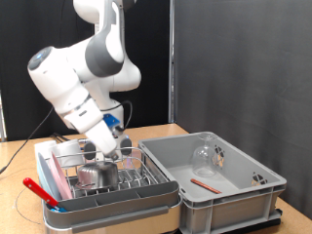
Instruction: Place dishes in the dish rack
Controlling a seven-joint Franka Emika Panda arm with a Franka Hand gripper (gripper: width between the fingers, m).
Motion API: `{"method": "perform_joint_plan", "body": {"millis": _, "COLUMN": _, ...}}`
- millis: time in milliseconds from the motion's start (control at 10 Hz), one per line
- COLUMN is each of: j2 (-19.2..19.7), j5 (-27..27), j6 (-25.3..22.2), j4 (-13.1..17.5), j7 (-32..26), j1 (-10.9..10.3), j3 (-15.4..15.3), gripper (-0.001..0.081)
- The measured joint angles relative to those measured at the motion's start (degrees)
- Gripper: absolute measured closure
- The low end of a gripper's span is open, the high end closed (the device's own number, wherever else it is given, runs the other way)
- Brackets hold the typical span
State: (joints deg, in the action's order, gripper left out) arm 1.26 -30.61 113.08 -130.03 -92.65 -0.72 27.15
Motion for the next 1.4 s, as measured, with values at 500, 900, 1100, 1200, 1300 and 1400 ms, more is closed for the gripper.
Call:
{"method": "perform_joint_plan", "body": {"millis": 500, "j2": -2.8, "j5": 0.1, "j6": -2.2, "j4": -0.3, "j7": -4.5, "j1": -0.5, "j3": -1.0, "gripper": 0.0}}
{"method": "perform_joint_plan", "body": {"millis": 900, "j2": -6.5, "j5": 6.7, "j6": 6.9, "j4": -3.2, "j7": -14.7, "j1": -4.0, "j3": -6.8, "gripper": 0.0}}
{"method": "perform_joint_plan", "body": {"millis": 1100, "j2": -6.9, "j5": 13.0, "j6": 9.3, "j4": -4.2, "j7": -15.1, "j1": -6.1, "j3": -10.3, "gripper": 0.0}}
{"method": "perform_joint_plan", "body": {"millis": 1200, "j2": -6.9, "j5": 13.8, "j6": 9.1, "j4": -4.1, "j7": -15.2, "j1": -6.5, "j3": -10.8, "gripper": 0.0}}
{"method": "perform_joint_plan", "body": {"millis": 1300, "j2": -6.9, "j5": 13.6, "j6": 9.1, "j4": -4.1, "j7": -15.2, "j1": -6.5, "j3": -10.8, "gripper": 0.0}}
{"method": "perform_joint_plan", "body": {"millis": 1400, "j2": -6.9, "j5": 12.1, "j6": 8.9, "j4": -4.1, "j7": -19.5, "j1": -6.6, "j3": -10.7, "gripper": 0.0}}
